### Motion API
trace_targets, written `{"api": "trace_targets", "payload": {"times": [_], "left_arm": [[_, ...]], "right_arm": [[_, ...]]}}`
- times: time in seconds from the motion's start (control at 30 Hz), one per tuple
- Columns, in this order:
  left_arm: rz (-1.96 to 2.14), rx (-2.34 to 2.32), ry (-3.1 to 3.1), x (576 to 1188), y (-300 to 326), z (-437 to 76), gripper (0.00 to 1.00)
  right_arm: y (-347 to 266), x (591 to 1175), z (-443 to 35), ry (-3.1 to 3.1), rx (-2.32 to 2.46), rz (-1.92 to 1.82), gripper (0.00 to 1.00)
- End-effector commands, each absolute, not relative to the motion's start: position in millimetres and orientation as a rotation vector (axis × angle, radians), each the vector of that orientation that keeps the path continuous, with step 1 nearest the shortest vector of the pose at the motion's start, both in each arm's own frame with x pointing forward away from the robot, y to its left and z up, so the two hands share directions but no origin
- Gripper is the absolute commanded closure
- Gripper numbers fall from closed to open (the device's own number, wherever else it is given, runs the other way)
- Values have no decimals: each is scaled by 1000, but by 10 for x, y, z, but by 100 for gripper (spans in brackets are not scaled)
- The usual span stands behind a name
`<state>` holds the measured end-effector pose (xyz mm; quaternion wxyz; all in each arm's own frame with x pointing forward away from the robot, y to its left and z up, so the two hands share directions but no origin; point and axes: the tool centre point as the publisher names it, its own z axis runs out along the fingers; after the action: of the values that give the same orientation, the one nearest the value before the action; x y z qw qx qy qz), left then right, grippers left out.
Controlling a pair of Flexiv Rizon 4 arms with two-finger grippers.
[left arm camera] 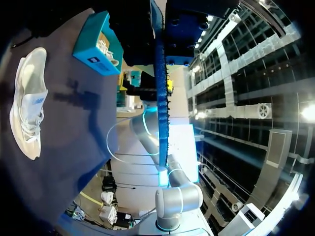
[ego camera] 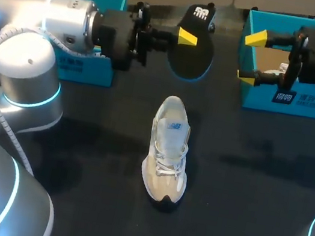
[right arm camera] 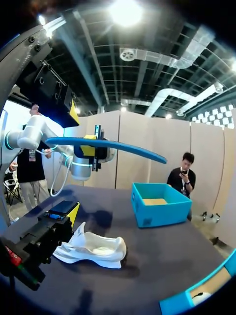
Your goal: Take the shoe out of the shoebox, open the shoe tongue, remove and reinsert the insole, then place the shoe into the shoebox
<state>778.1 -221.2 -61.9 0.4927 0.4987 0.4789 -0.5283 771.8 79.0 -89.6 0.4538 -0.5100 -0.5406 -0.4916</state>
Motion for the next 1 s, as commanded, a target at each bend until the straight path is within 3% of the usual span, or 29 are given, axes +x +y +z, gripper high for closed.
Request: {"api": "trace_targets", "payload": {"times": [0.03,0.47,1.0], "left_arm": [[-1280,1211,1161,7771,-2200,-617,100],[-1392,1140,1352,7698,-2204,-545,100],[-1761,602,1911,7557,-2156,-713,100]], "right_arm": [[785,7701,-924,-1332,-1258,-1217,0],[785,7701,-924,-1332,-1258,-1217,0],[785,7701,-924,-1332,-1258,-1217,0]]}}
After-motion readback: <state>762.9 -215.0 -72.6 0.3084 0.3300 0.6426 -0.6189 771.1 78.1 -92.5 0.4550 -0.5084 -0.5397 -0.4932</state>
